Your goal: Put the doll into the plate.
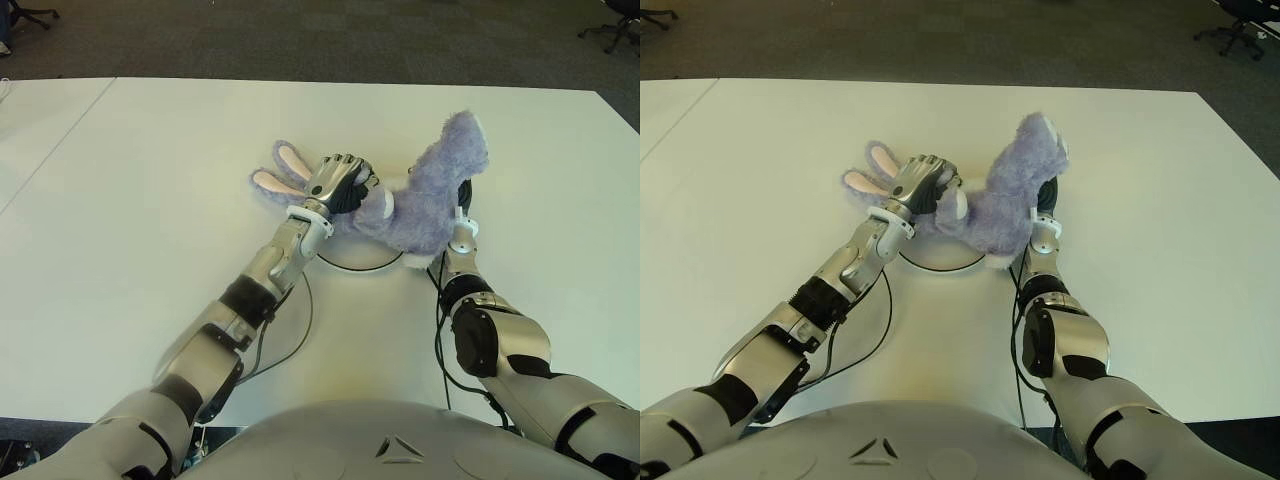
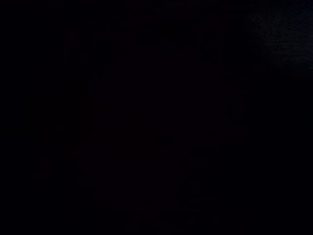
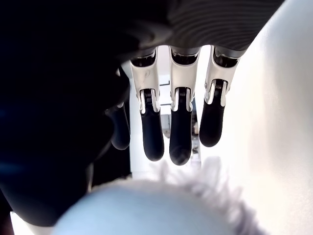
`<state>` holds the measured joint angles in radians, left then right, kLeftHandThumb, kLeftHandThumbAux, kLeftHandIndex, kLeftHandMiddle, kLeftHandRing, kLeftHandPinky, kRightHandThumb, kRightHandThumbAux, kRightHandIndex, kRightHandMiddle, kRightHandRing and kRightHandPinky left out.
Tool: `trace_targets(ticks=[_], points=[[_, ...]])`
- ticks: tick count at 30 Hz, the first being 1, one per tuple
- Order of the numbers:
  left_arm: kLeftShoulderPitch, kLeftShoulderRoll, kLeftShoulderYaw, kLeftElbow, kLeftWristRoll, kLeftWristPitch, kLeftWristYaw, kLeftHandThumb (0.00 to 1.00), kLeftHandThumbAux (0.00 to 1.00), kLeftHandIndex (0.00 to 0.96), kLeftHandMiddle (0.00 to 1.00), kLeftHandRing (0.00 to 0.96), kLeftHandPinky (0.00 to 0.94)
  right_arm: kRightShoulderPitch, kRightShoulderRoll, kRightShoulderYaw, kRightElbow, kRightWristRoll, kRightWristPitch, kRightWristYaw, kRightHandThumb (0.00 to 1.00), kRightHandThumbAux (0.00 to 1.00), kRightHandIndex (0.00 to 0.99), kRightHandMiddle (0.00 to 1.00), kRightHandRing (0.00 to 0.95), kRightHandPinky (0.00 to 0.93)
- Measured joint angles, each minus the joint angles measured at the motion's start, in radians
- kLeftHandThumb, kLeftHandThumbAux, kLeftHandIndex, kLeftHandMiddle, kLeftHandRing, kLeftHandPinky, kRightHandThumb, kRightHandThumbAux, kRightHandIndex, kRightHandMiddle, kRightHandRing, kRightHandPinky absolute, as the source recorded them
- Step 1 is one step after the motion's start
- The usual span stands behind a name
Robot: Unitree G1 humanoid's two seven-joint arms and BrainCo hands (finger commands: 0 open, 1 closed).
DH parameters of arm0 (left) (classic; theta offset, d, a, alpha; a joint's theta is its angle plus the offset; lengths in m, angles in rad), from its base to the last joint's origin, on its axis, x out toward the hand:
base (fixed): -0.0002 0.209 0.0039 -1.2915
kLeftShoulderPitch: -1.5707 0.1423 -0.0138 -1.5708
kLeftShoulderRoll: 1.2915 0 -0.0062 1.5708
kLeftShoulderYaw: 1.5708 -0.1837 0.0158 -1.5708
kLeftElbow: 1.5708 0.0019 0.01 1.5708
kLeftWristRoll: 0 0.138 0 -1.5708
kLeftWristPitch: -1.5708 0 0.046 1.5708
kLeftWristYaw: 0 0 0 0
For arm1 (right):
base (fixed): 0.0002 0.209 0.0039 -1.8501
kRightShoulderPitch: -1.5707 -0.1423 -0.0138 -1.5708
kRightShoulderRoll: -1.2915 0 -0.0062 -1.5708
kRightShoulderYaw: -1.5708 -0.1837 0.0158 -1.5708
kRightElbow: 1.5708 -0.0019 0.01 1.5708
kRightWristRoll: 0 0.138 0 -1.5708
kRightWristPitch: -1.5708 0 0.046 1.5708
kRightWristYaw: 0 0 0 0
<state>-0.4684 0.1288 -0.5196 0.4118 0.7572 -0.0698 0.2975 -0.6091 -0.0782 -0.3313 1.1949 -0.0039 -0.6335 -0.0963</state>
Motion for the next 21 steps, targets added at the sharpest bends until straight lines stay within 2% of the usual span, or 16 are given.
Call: trace_targets(ticks=[5, 7, 8, 11, 13, 14, 15, 17, 21], points=[[0.015, -0.002, 0.001, 0.004, -0.001, -0.016, 0.041, 0.822, 0.645, 0.711, 0.846, 0.852, 0.864, 0.000, 0.000, 0.000, 0.000, 0.000, 0.000, -0.001, 0.035, 0.872, 0.299, 0.341, 0.366, 0.338], [0.021, -0.002, 0.002, 0.004, -0.001, -0.025, 0.057, 0.719, 0.686, 0.465, 0.781, 0.807, 0.792, 0.000, 0.000, 0.000, 0.000, 0.000, 0.000, -0.001, 0.028, 0.871, 0.294, 0.334, 0.353, 0.320], [0.024, -0.002, 0.003, 0.004, -0.001, -0.029, 0.066, 0.706, 0.690, 0.438, 0.772, 0.800, 0.781, 0.000, 0.000, 0.000, 0.000, -0.001, 0.000, -0.002, 0.025, 0.872, 0.294, 0.333, 0.352, 0.318], [0.031, -0.002, 0.004, 0.004, 0.000, -0.036, 0.098, 0.684, 0.702, 0.415, 0.663, 0.716, 0.711, 0.000, 0.000, 0.001, 0.000, -0.001, 0.000, -0.002, 0.022, 0.873, 0.293, 0.336, 0.359, 0.333], [0.036, -0.002, 0.004, 0.004, 0.002, -0.037, 0.119, 0.683, 0.703, 0.414, 0.651, 0.706, 0.701, 0.000, 0.000, 0.000, 0.000, -0.001, 0.000, -0.002, 0.021, 0.874, 0.294, 0.336, 0.359, 0.334], [0.038, -0.002, 0.004, 0.004, 0.005, -0.037, 0.131, 0.412, 0.546, 0.294, 0.576, 0.654, 0.656, 0.000, 0.000, 0.000, 0.000, -0.001, 0.000, -0.002, 0.019, 0.870, 0.294, 0.336, 0.359, 0.329], [0.040, -0.002, 0.003, 0.004, 0.010, -0.036, 0.141, 0.354, 0.515, 0.266, 0.525, 0.610, 0.617, 0.000, 0.000, 0.001, 0.000, -0.001, 0.000, -0.002, 0.018, 0.868, 0.294, 0.336, 0.358, 0.326], [0.044, -0.002, 0.003, 0.004, 0.021, -0.030, 0.166, 0.284, 0.478, 0.223, 0.432, 0.527, 0.548, 0.000, 0.000, 0.001, 0.000, -0.001, 0.000, -0.003, 0.011, 0.875, 0.294, 0.337, 0.360, 0.336], [0.052, -0.003, 0.003, 0.006, 0.035, -0.010, 0.210, 0.259, 0.460, 0.170, 0.350, 0.462, 0.504, 0.000, 0.000, 0.000, 0.000, -0.001, 0.000, -0.003, 0.030, 0.882, 0.293, 0.333, 0.364, 0.343]])
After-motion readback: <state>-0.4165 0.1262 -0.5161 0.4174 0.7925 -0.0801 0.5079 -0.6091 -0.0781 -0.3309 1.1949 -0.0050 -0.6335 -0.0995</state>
